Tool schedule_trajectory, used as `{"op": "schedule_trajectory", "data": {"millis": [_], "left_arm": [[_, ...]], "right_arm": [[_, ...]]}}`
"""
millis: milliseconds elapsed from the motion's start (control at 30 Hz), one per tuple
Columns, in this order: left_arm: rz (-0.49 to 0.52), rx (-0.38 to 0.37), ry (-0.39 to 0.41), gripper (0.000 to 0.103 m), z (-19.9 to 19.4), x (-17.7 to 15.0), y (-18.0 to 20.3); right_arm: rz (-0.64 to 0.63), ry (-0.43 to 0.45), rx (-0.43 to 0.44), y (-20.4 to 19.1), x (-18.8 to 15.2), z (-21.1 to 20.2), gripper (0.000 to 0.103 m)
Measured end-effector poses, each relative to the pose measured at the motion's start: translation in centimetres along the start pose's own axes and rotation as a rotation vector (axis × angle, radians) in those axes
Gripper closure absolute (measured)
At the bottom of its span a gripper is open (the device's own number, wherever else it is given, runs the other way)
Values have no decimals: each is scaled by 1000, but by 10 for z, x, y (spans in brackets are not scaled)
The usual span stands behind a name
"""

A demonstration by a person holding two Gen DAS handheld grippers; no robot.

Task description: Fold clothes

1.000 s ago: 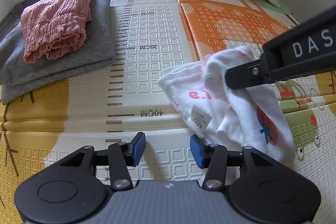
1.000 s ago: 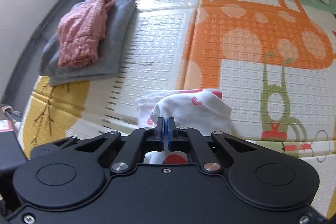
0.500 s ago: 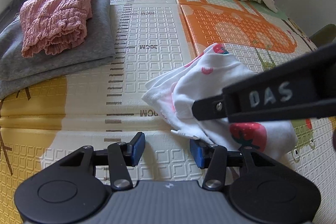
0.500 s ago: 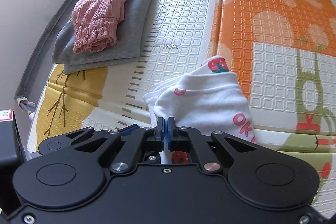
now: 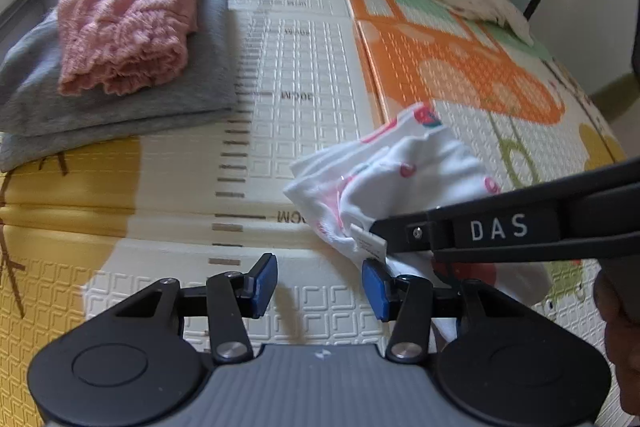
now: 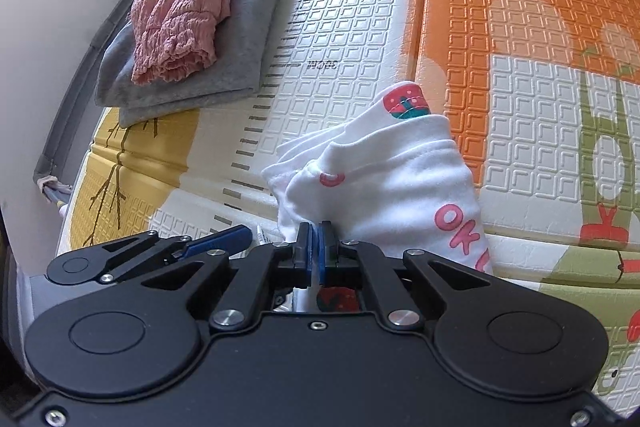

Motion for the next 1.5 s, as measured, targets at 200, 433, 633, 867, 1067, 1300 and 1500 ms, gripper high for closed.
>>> {"op": "schedule_trajectory", "data": {"millis": [200, 433, 633, 867, 1067, 1300, 1500], "left_arm": [[27, -96, 54, 54, -23, 7, 20], [64, -173, 40, 53, -17, 2, 46], [12, -140, -5, 49, 2, -3, 39], [-51, -87, -37, 38, 5, -11, 22], [-62, -64, -38, 35, 4, -16, 18], [-68, -50, -42, 34, 5, -18, 19], [-69, -43, -44, 33, 6, -18, 19]], "right_arm": [[-24, -28, 4, -1, 3, 1, 100], [-69, -99, 11, -3, 9, 5, 100], [-90, -106, 2, -4, 10, 6, 100], [-88, -98, 8, -3, 9, 5, 100], [-64, -16, 15, 2, 20, -16, 96], [-95, 76, -29, 12, 33, -41, 96], [-174, 45, -99, 8, 25, -25, 98]]}}
Point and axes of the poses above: each gripper's, at about its wrist camera, not at the fingertips, and z roughly the way its jaws point, y to its right, x to its top, the point moved 9 cm from there along z, roughly the way its jaws point, and after that the axes turned 14 degrees about -x, right-handed, at the moved point
